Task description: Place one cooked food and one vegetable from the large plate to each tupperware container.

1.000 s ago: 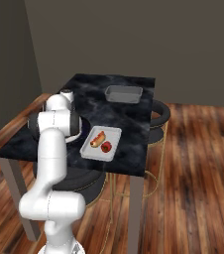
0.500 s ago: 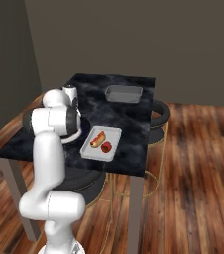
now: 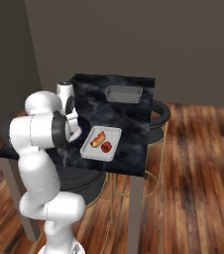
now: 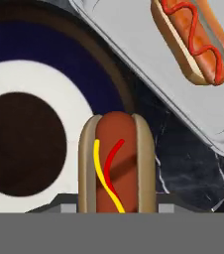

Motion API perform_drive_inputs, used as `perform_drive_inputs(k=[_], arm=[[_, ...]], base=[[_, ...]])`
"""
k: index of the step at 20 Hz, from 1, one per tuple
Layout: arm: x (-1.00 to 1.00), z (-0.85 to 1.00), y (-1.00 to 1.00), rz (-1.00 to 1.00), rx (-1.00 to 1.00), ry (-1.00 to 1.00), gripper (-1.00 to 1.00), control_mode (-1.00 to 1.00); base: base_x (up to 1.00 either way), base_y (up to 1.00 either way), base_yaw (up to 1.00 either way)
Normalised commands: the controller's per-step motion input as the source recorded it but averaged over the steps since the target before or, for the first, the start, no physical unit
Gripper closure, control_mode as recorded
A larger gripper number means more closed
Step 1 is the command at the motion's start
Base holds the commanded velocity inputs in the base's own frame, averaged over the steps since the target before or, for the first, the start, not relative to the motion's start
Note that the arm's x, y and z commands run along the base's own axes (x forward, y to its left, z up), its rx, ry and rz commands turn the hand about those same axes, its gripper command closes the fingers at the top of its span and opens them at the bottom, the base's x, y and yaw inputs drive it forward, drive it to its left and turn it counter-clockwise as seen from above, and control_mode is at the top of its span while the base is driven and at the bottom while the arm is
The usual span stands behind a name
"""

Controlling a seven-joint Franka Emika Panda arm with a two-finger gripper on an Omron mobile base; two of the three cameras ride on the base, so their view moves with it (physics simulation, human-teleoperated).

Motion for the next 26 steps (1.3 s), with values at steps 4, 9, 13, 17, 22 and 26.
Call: perform_drive_inputs(k=[4,9,13,17,22,26], arm=[[-0.50,0.40,-0.41,0.01,0.00,0.00,1.00,-1.00],[-0.42,0.48,0.04,0.01,-0.02,-0.01,1.00,-1.00],[-0.46,0.41,0.07,0.00,-0.04,-0.09,1.00,-1.00],[-0.54,0.39,0.00,0.00,-0.01,-0.12,1.00,-1.00],[-0.22,0.24,-0.12,-0.02,0.00,-0.06,1.00,1.00],[0.00,0.00,0.00,0.00,0.00,0.00,1.00,1.00]], base=[[0.00,0.00,0.00],[0.00,0.00,0.00],[0.00,0.00,0.00],[0.00,0.00,0.00],[-0.05,-0.20,-0.01],[-0.40,-1.00,0.00]])
